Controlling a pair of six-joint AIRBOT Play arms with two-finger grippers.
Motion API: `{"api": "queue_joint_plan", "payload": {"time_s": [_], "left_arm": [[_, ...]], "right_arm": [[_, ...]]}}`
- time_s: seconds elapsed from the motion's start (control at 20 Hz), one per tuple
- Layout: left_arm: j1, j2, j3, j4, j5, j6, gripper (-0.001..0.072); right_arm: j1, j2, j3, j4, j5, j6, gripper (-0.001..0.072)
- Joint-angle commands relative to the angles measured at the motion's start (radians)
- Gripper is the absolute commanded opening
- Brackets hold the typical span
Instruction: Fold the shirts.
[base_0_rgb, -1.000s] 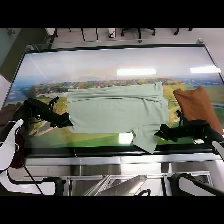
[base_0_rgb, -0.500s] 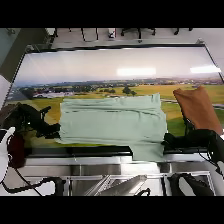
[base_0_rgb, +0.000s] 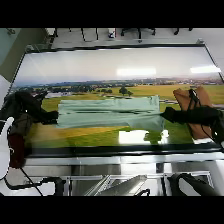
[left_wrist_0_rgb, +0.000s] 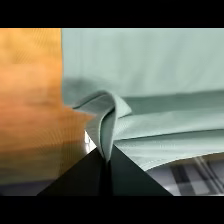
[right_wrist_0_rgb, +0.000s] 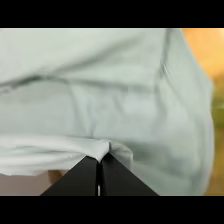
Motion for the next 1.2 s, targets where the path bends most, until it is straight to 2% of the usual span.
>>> {"api": "queue_joint_plan", "payload": {"time_s": [0.0, 0.25, 0.55, 0.6, 0.65, 0.7, 0.75, 0.8, 0.85, 0.9, 1.15], "left_arm": [[-0.043, -0.121, 0.2, -0.006, 0.011, -0.061, 0.002], [-0.093, -0.328, 0.441, -0.005, 0.014, -0.062, 0.002], [-0.097, -0.517, 0.622, -0.006, 0.137, -0.076, 0.002], [-0.097, -0.532, 0.645, -0.007, 0.163, -0.078, 0.002], [-0.1, -0.544, 0.67, -0.015, 0.197, -0.078, 0.0023], [-0.105, -0.548, 0.69, -0.031, 0.221, -0.077, 0.0209], [-0.108, -0.545, 0.702, -0.053, 0.233, -0.077, 0.0512], [-0.109, -0.544, 0.721, -0.085, 0.245, -0.079, 0.0704], [-0.113, -0.544, 0.746, -0.113, 0.257, -0.079, 0.0705], [-0.117, -0.544, 0.774, -0.131, 0.267, -0.079, 0.0705], [-0.108, -0.536, 0.874, -0.129, 0.345, -0.11, 0.0705]], "right_arm": [[0.077, -0.243, 0.23, 0.04, 0.069, -0.036, 0.0016], [0.085, -0.478, 0.421, 0.032, 0.069, -0.034, 0.0016], [0.082, -0.575, 0.465, 0.032, 0.093, -0.08, 0.0018], [0.079, -0.574, 0.475, 0.029, 0.076, -0.09, 0.0035], [0.073, -0.574, 0.495, 0.024, 0.036, -0.09, 0.0201], [0.061, -0.574, 0.522, 0.01, -0.018, -0.09, 0.0346], [0.05, -0.574, 0.552, -0.021, -0.069, -0.09, 0.0417], [0.037, -0.574, 0.583, -0.063, -0.117, -0.089, 0.0524], [0.02, -0.574, 0.608, -0.102, -0.163, -0.089, 0.0626], [0.001, -0.574, 0.622, -0.121, -0.2, -0.089, 0.065], [-0.081, -0.638, 0.623, -0.12, -0.328, -0.133, 0.065]]}}
